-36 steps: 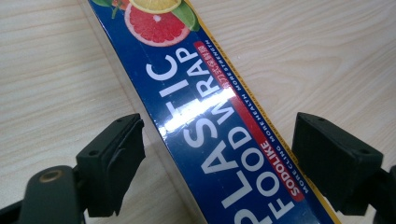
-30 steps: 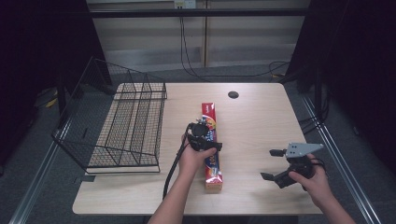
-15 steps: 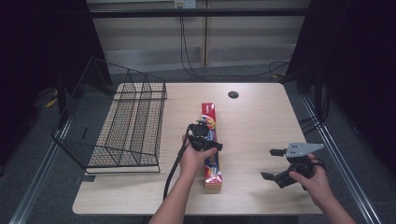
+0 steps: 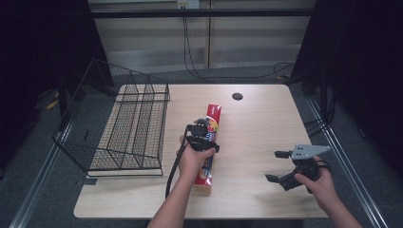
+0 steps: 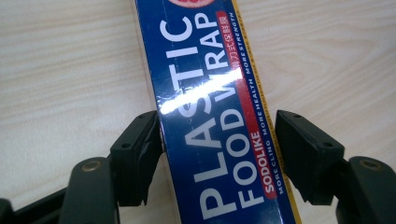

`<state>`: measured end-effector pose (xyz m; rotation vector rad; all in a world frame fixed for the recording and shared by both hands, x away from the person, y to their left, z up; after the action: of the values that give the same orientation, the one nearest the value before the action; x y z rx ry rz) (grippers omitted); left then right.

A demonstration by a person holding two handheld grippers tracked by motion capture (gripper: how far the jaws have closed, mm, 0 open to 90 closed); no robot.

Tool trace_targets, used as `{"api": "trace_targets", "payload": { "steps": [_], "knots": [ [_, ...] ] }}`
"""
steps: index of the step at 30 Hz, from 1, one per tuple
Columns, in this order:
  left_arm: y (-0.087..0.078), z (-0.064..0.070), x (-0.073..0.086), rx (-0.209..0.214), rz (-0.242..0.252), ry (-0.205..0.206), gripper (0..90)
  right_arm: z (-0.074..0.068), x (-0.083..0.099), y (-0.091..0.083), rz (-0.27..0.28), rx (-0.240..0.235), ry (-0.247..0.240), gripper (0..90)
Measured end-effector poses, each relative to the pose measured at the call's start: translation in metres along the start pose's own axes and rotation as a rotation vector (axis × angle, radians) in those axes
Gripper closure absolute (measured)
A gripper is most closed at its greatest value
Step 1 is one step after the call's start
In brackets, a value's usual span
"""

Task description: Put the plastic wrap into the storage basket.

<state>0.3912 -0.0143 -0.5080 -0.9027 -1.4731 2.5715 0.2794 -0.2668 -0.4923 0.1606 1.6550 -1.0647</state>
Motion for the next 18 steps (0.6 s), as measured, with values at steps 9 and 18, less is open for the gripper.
{"api": "trace_targets", "payload": {
  "steps": [9,18],
  "knots": [
    [0.017,-0.004,-0.010,-0.065,0.001,0.013,31.2,0.001,0.000,0.000,-0.001,-0.002,-0.007,4.3],
    [0.002,-0.002,-0.012,-0.105,-0.074,0.008,43.9,0.001,0.000,0.000,0.005,-0.007,-0.010,4.3]
  ]
}}
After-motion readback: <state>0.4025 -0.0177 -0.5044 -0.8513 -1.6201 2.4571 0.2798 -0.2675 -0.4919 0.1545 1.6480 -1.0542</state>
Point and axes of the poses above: each handheld gripper's, and its own axes: y roughly forward along the jaws, x roughly out of its underside, z roughly to its right, the point moved 6 cm from there along y, roughly forward along the jaws, and after that the axes turned 9 degrees about x, right-handed, at the moved point
